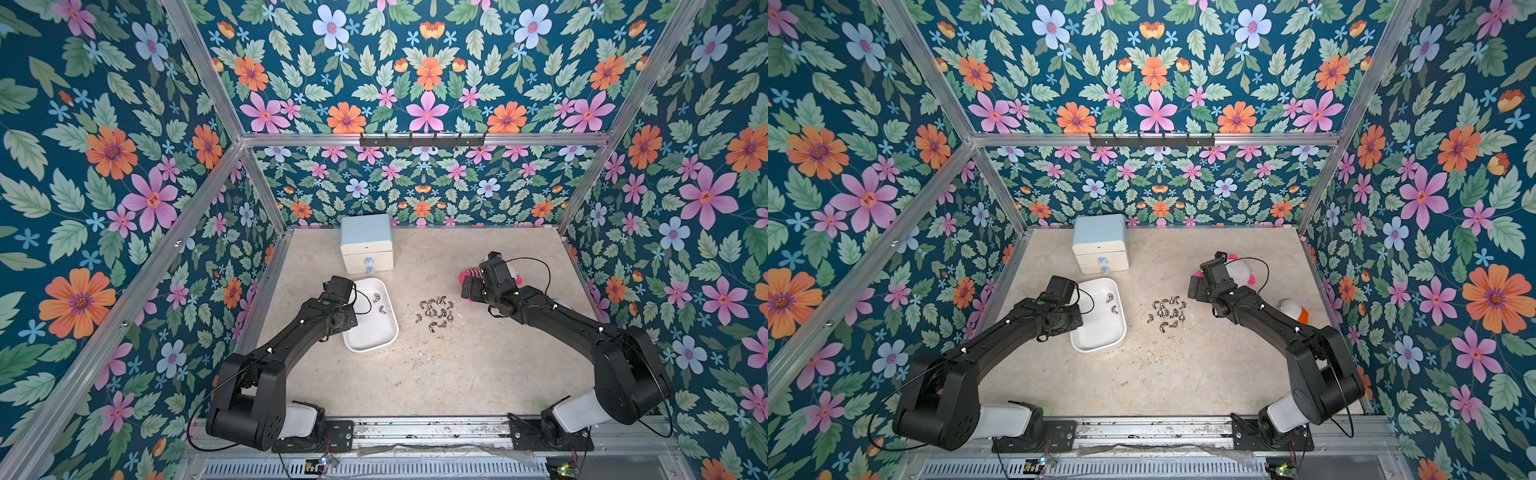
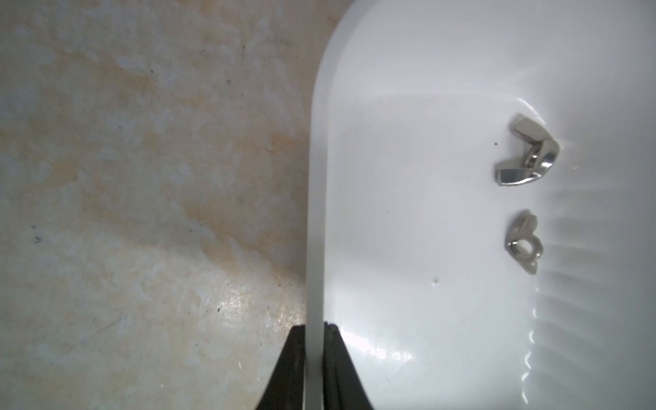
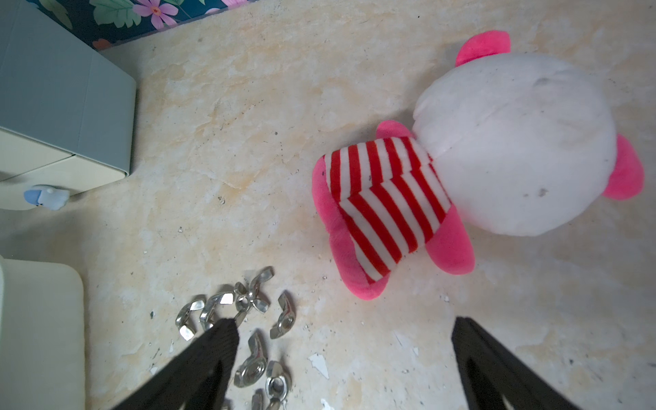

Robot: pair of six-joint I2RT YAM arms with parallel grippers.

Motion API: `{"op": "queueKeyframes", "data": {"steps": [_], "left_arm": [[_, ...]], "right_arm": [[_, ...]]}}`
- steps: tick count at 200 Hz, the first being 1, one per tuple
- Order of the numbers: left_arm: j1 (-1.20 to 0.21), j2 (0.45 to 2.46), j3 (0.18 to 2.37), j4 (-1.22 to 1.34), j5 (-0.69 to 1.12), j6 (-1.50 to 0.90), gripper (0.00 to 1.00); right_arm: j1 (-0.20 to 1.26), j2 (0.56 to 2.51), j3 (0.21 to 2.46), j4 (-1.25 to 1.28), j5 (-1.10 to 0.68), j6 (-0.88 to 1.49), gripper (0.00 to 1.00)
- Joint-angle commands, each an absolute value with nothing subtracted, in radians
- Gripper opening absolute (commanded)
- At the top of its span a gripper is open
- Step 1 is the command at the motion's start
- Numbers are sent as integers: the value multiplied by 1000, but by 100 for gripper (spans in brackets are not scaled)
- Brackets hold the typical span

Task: Take out the wing nut from the storage box
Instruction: Adjust the storage box at the center of the board.

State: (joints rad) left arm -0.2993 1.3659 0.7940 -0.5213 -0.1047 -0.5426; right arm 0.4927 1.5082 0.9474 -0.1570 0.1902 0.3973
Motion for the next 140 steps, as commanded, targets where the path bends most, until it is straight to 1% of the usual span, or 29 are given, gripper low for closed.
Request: {"op": "queueKeyframes", "data": {"steps": [1, 10, 17, 37, 47, 60, 96, 118, 140], "left_arm": [[-299, 1379, 796, -548, -114, -546, 19], [-299, 1388, 800, -548, -117, -543, 21], [-300, 1391, 804, -548, -121, -542, 25], [-299, 1382, 824, -560, -142, -543, 41], [-299, 1365, 843, -576, -159, -545, 48], [-300, 1343, 877, -596, -180, -542, 52], [-306, 1338, 972, -609, -148, -516, 53], [-350, 1371, 1014, -582, -140, -503, 53], [-412, 1443, 1067, -565, -150, -487, 49]], "right_arm": [[494, 1504, 944, -143, 198, 390, 99], [495, 1498, 938, -144, 202, 390, 99], [495, 1495, 935, -144, 204, 390, 99], [495, 1483, 925, -151, 212, 391, 99], [494, 1476, 922, -153, 217, 391, 99], [495, 1470, 917, -156, 223, 392, 99], [495, 1463, 904, -148, 222, 397, 99], [495, 1460, 898, -144, 221, 402, 99], [495, 1453, 896, -147, 222, 403, 99]]}}
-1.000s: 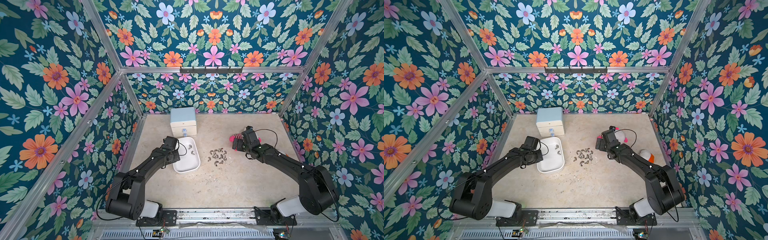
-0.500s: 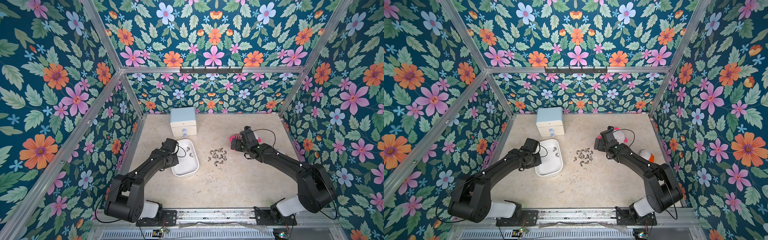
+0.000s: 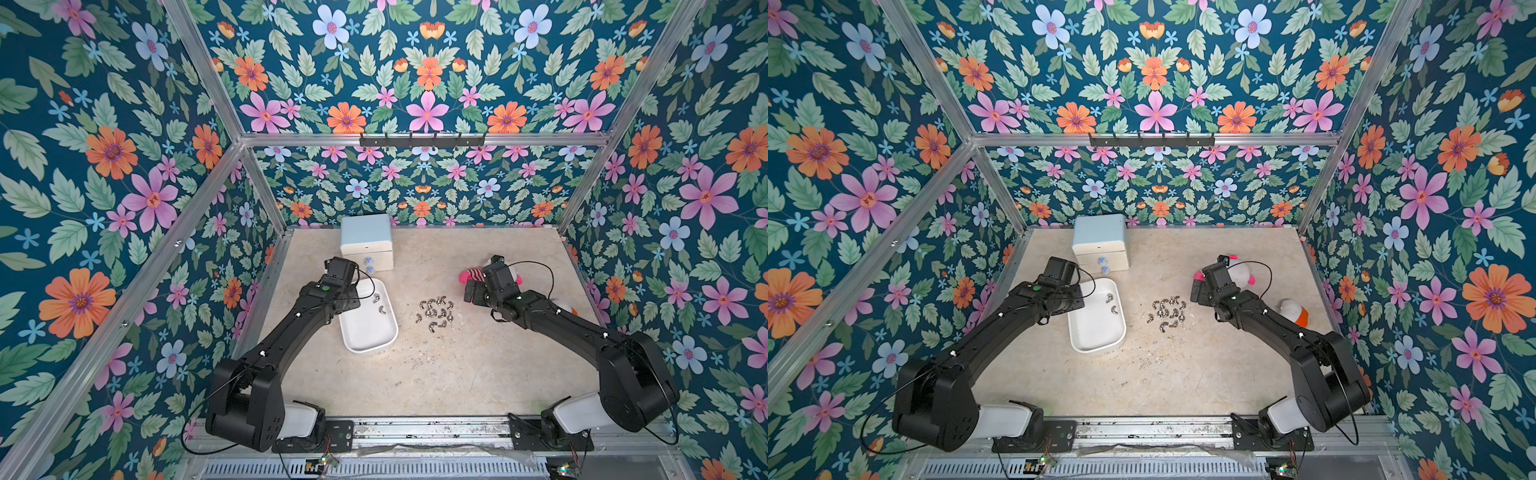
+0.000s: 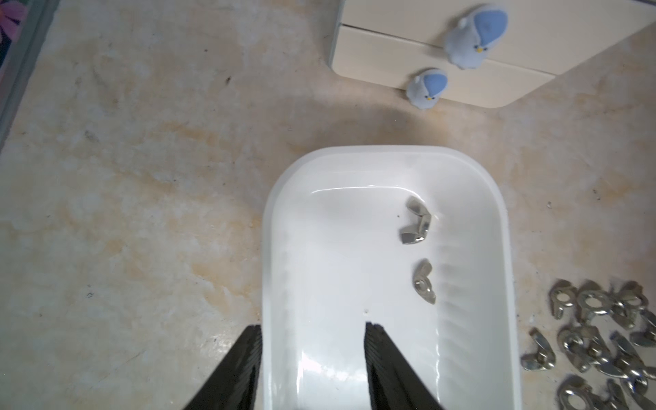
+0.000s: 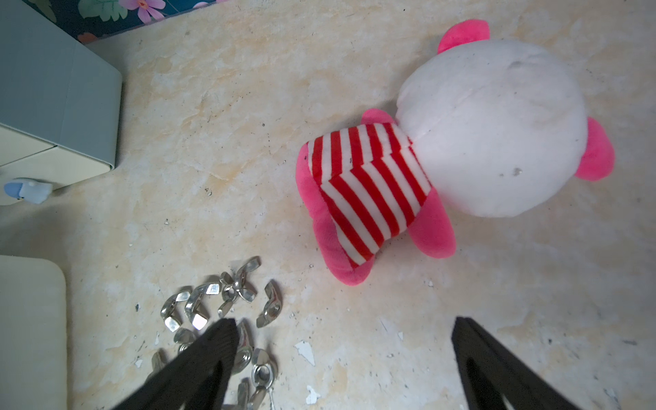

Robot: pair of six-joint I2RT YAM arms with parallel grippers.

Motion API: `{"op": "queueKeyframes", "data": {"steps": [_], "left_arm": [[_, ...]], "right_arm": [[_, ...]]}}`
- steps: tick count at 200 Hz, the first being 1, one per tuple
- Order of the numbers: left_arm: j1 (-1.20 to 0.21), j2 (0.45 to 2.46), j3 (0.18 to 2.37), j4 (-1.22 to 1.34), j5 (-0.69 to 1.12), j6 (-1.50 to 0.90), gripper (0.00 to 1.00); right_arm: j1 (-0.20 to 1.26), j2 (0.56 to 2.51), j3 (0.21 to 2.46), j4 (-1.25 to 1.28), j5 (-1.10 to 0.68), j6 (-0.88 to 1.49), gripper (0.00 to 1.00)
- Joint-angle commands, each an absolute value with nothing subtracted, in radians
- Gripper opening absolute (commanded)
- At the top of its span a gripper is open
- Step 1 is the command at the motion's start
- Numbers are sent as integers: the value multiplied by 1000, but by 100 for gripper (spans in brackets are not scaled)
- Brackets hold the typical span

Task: Take out the wing nut from the storage box
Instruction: Adjust the storage box at the center of the board, then pick up the wing nut from the storage box.

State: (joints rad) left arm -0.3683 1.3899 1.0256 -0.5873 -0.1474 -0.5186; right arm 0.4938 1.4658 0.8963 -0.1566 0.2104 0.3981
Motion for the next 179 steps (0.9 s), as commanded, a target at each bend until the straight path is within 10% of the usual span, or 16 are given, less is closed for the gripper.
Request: {"op": "queueKeyframes", "data": {"steps": [1, 71, 179], "left_arm": [[-415, 1447, 1069, -564, -149, -487, 48], [-451, 1672, 1156, -476, -146, -475, 29], [-451, 1810, 1169, -354, -94, -451, 25]], "right_arm": [[495, 1453, 897, -147, 222, 403, 99], [494, 1416, 877, -170, 250, 400, 99], [493, 1419, 874, -162, 236, 407, 99]]}}
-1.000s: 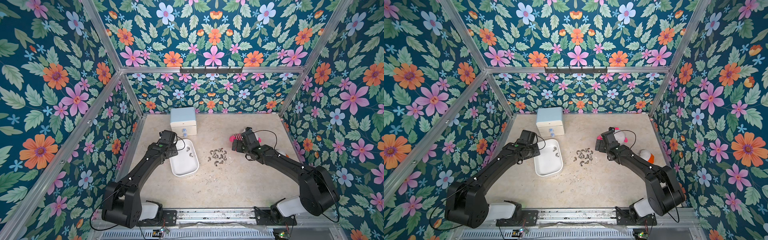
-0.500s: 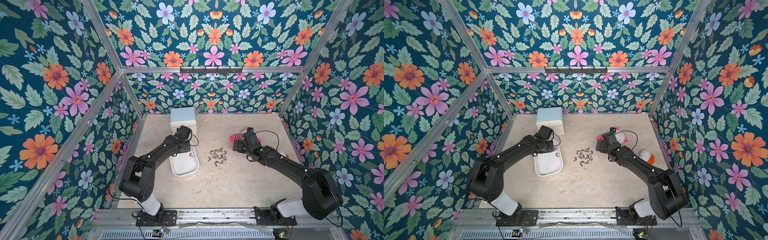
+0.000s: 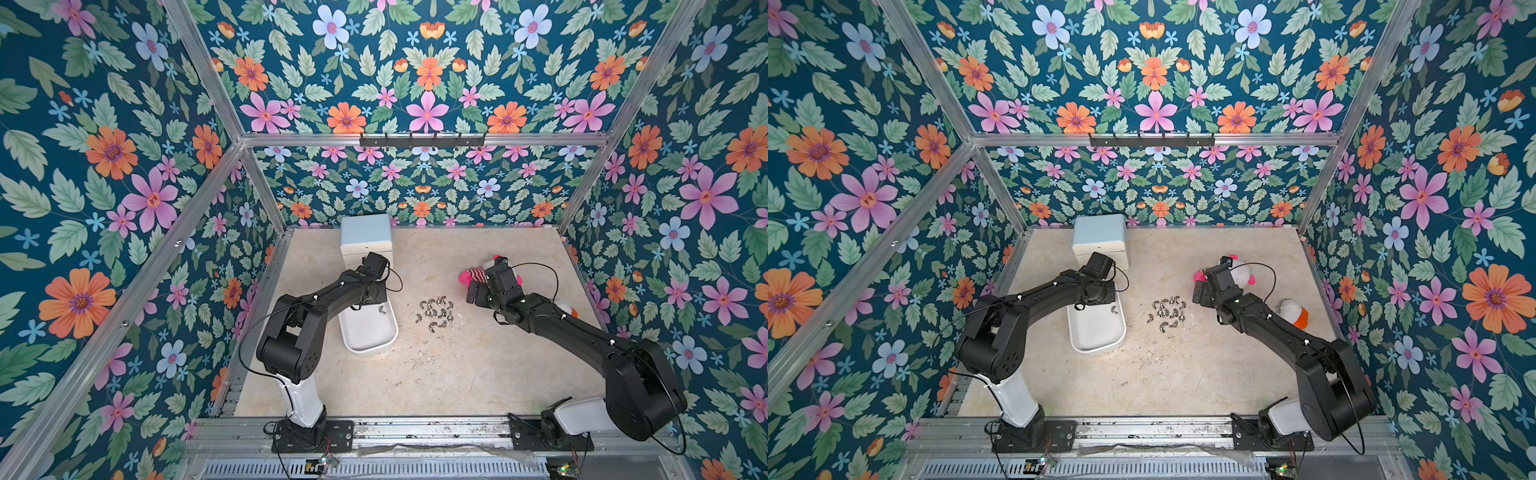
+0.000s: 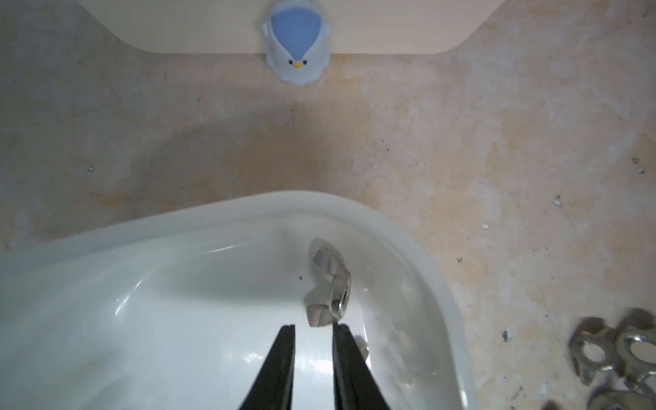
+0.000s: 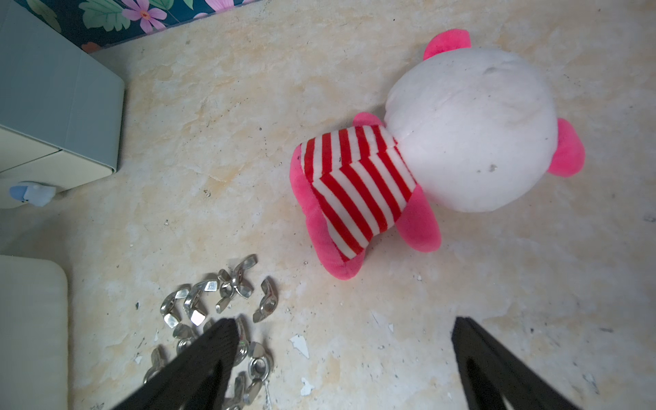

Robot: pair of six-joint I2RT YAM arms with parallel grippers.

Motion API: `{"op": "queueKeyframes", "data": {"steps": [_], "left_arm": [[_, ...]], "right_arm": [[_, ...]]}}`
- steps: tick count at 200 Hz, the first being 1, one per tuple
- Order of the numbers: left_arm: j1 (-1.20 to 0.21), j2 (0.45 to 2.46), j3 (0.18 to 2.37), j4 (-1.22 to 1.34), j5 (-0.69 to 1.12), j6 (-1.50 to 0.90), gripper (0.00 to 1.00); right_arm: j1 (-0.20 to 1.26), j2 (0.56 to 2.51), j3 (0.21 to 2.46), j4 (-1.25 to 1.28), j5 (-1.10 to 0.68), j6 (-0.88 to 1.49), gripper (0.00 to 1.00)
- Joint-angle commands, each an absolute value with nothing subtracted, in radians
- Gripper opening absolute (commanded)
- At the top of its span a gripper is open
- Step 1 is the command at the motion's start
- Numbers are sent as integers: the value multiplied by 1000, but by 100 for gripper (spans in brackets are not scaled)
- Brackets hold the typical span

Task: Take out the wing nut from the storage box
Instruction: Pick up the wing nut from the storage box.

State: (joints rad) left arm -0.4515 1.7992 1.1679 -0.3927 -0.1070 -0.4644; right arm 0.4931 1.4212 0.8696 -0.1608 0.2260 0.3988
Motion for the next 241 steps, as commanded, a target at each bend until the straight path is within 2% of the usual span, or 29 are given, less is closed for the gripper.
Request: {"op": "queueKeyframes", "data": {"steps": [1, 153, 197, 241], "left_arm": [[-451, 1811, 1170, -353, -94, -451, 25], [-451, 1888, 1139, -295, -70, -440, 18], [-451, 1859, 1109, -291, -83, -448, 12], [-451, 1790, 1110, -320, -105, -448, 10]], "right_arm": [[493, 1419, 874, -162, 236, 407, 99], [494, 1427, 877, -163, 237, 408, 99], [494, 1424, 876, -163, 237, 408, 99], [494, 1425, 878, -160, 232, 408, 99]]}}
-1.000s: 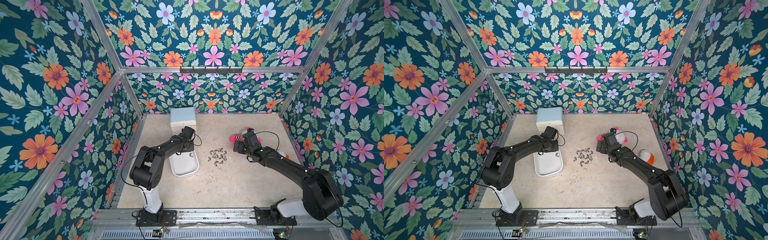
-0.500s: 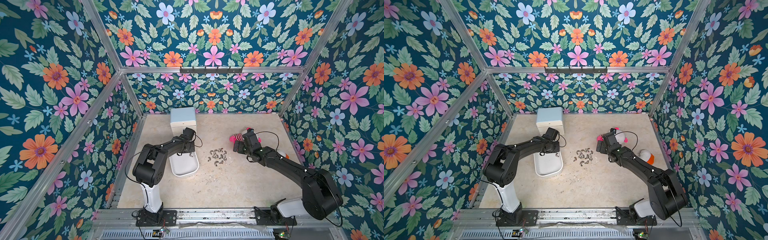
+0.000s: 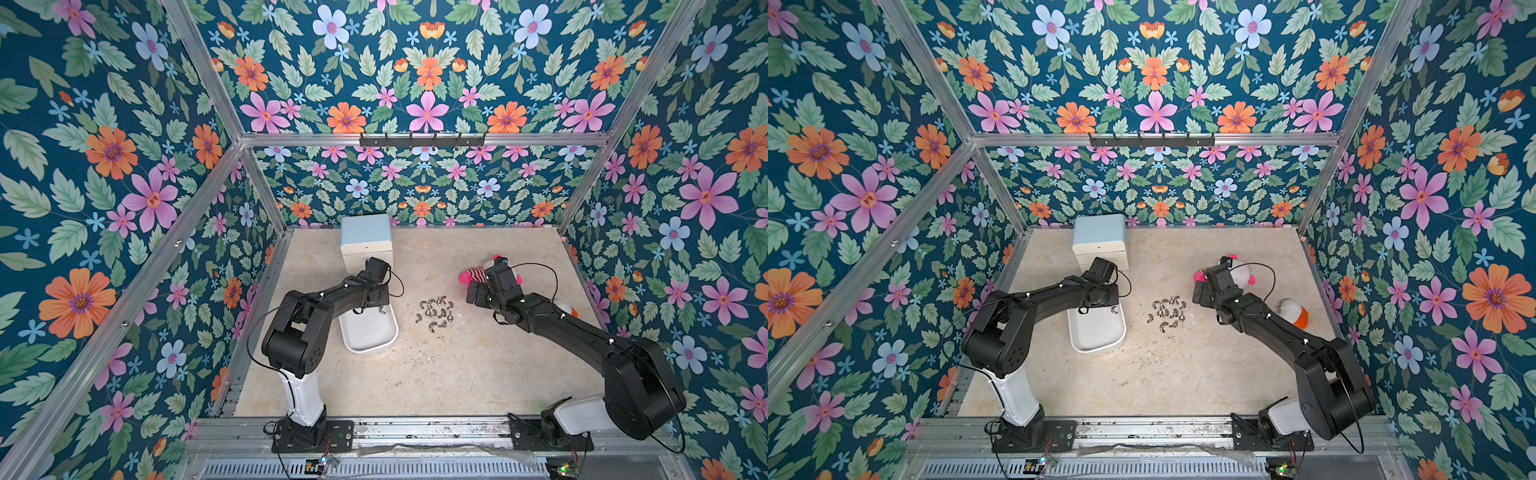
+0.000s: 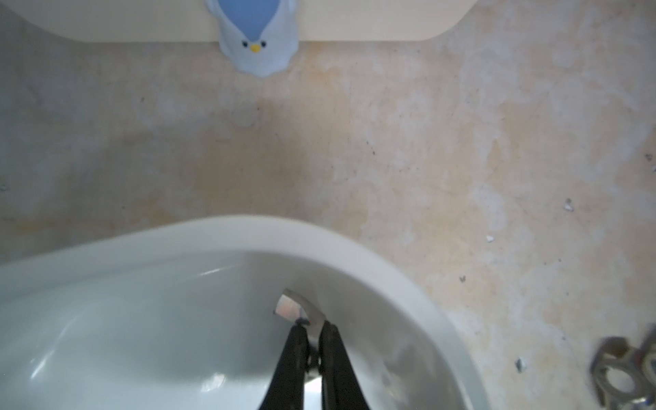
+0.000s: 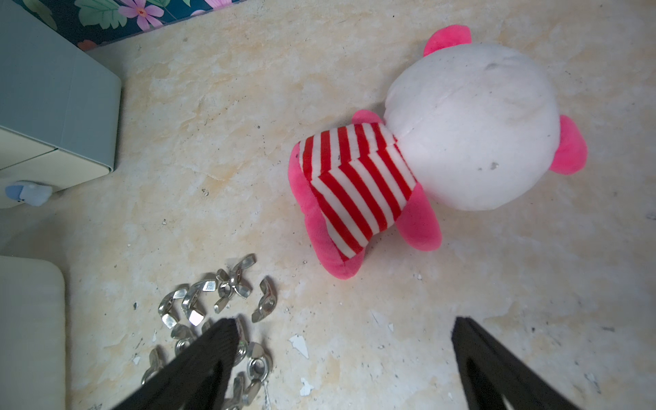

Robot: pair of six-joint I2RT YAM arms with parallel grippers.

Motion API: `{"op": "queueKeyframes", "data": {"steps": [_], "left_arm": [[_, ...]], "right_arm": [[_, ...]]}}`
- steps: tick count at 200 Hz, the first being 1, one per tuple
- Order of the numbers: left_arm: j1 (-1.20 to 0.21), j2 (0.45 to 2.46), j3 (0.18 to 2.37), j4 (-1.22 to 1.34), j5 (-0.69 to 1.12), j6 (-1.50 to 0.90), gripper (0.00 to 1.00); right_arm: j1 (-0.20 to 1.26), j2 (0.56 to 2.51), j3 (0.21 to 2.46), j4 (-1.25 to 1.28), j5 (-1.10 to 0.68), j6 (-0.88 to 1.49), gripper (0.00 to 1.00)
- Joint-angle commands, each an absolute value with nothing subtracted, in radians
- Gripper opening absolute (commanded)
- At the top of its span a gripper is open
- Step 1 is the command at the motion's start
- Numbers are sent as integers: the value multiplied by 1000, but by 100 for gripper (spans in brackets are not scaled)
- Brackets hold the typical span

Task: Take out the wing nut from the storage box
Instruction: Pick up the wing nut from the storage box, then place the wing nut at the center of the board.

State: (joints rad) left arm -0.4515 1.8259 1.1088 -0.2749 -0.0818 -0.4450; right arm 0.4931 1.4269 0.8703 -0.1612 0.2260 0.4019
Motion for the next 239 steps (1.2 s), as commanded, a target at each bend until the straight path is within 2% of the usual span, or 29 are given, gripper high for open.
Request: {"op": "queueKeyframes", "data": {"steps": [1, 56, 108, 196, 239], "left_arm": [[-451, 1789, 1110, -321, -106, -448, 10], [-460, 1670, 1125, -380, -133, -443, 9], [-526, 1601, 1218, -444, -177, -431, 10], [-673, 1718, 1405, -485, -182, -425, 10], [-698, 1792, 1433, -482, -157, -431, 10]], "right_arm": [[494, 1425, 878, -160, 232, 408, 99], [494, 1428, 883, -158, 229, 407, 99], [494, 1434, 894, -155, 226, 405, 99], [494, 1420, 891, -170, 239, 402, 99], [493, 1414, 876, -167, 243, 402, 99]]}}
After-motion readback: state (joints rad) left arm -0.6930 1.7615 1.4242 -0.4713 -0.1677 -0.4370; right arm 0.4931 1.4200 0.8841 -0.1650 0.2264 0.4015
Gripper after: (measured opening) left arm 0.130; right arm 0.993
